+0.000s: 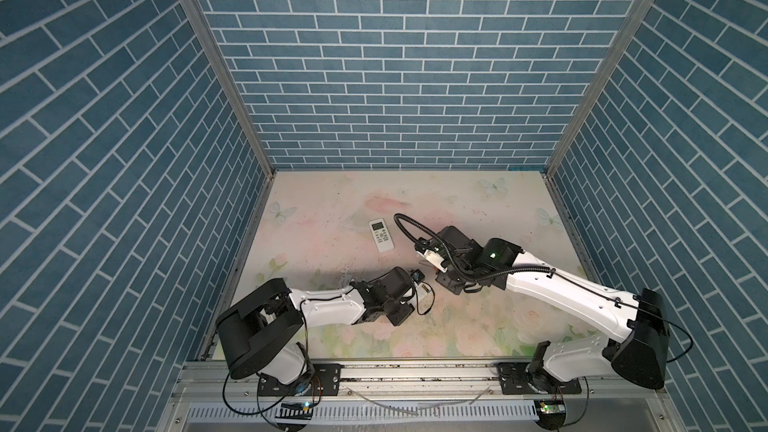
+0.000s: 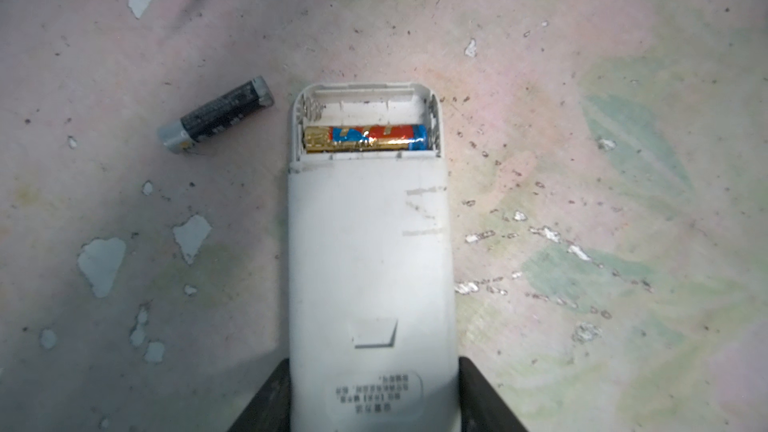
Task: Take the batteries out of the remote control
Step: 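Pry the black-silver battery out with the screwdriver tip using the right gripper, then swing the right gripper around to point the screwdriver down into the compartment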
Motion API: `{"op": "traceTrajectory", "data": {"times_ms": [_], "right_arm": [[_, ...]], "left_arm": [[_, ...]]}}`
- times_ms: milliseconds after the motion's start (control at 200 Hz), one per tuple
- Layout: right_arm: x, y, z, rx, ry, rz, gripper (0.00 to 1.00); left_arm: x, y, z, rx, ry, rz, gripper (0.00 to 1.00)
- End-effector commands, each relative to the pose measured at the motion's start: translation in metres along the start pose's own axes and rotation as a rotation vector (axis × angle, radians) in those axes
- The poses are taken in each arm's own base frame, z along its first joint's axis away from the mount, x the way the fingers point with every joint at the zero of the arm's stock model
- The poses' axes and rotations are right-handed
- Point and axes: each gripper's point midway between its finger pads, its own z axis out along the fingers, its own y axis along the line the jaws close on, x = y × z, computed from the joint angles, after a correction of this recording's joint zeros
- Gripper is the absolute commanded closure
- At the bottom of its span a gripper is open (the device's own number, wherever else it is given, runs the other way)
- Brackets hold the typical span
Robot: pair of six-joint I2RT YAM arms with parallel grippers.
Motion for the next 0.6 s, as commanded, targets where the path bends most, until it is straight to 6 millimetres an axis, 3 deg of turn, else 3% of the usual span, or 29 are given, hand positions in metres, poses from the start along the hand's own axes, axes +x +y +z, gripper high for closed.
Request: {"op": "traceTrajectory", "data": {"times_ms": [0,240,420,595], "right_arm": [[0.019,0.001,-0.015,-0.102,0.042,0.154,1.00],[0.027,0.003,-0.048,-0.303,0.140,0.436,1.00],[0.033,-0.013,-0.071,-0.399,0.232,0.736,1.00],[0.045,-0.029,-0.074,-0.490,0.311,0.960,1.00]], "left_arm": [[0.010,0.002,-0.003,-0.014,0.027,0.024,0.48],[-0.005,0.003,-0.003,-0.026,-0.016,0.061,0.48],[-0.020,0.002,-0.003,-0.040,-0.042,0.118,0.49],[-0.032,-0.003,0.001,-0.037,-0.065,0.175,0.48]]}}
